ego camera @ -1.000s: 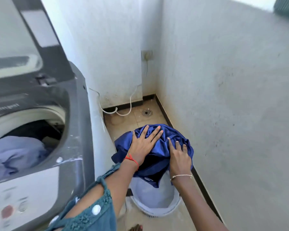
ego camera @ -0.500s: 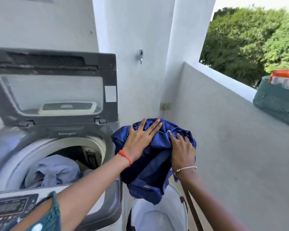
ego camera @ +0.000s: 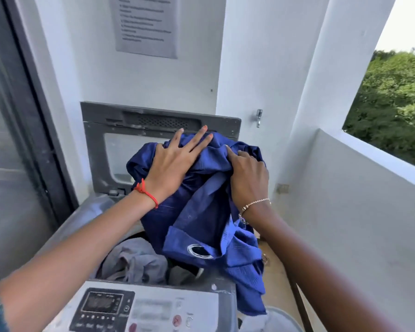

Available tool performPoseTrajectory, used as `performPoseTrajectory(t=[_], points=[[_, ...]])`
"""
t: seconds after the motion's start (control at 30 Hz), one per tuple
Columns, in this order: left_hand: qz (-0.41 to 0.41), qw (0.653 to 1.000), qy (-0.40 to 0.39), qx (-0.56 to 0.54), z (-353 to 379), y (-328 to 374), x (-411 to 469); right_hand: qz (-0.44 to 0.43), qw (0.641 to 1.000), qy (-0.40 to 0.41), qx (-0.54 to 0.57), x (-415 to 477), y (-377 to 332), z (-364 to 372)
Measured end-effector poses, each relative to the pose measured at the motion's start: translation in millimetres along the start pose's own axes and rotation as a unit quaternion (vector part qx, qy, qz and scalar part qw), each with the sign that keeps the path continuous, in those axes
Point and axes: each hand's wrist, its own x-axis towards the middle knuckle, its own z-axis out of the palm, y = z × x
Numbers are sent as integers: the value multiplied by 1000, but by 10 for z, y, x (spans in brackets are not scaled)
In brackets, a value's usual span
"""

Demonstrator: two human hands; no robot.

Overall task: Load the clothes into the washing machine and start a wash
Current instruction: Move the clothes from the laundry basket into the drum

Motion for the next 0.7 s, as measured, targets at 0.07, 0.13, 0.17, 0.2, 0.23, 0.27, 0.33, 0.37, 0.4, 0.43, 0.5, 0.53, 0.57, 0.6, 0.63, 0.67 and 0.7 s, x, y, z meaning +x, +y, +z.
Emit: performPoseTrajectory(t=[0.07,0.13,0.17,0.2,0.23,0.27,0.33,0.37,0.4,0.43,0.5,0.53,0.57,0.6,0.63,0.67,0.7], points=[[-22,1000,-5,16,68,-331,-90,-2,1000,6,20,131,-322,152],[-30,999,-18,24,191,-614,-239,-17,1000,-8,20,182,-601,394],[-31,999,-25,21,272,-737,-327,-23,1000,-9,19,185,-716,543],[-31,999,-31,16,365,-846,-425,-26,999,-20,20,175,-829,702],[-31,999,-39,11,477,-940,-535,-25,999,-37,21,146,-926,884],[-31,998,-48,8,607,-1018,-653,-25,998,-50,14,103,-1012,1071],[-31,997,-77,3,901,-1134,-907,-34,997,-74,-13,-27,-1160,1443],[-32,995,-95,1,1054,-1170,-1040,-40,994,-94,-26,-115,-1223,1615],[-35,993,-110,-3,1198,-1197,-1168,-45,992,-114,-33,-205,-1287,1767],[-38,991,-126,-13,1320,-1215,-1282,-50,988,-140,-34,-292,-1340,1901],[-40,985,-162,-35,1527,-1216,-1476,-53,979,-195,-30,-469,-1416,2134],[-38,981,-187,-40,1616,-1205,-1555,-48,975,-216,-28,-548,-1446,2210],[-35,975,-214,-45,1706,-1185,-1634,-38,971,-232,-31,-616,-1451,2265],[-30,967,-247,-49,1790,-1160,-1711,-21,965,-259,-25,-675,-1429,2329],[-28,957,-283,-50,1879,-1128,-1785,-7,958,-288,-4,-725,-1395,2407],[-33,945,-320,-49,1996,-1103,-1875,18,943,-331,13,-787,-1349,2504],[-45,932,-354,-57,2070,-1082,-1930,29,915,-401,19,-849,-1283,2568]])
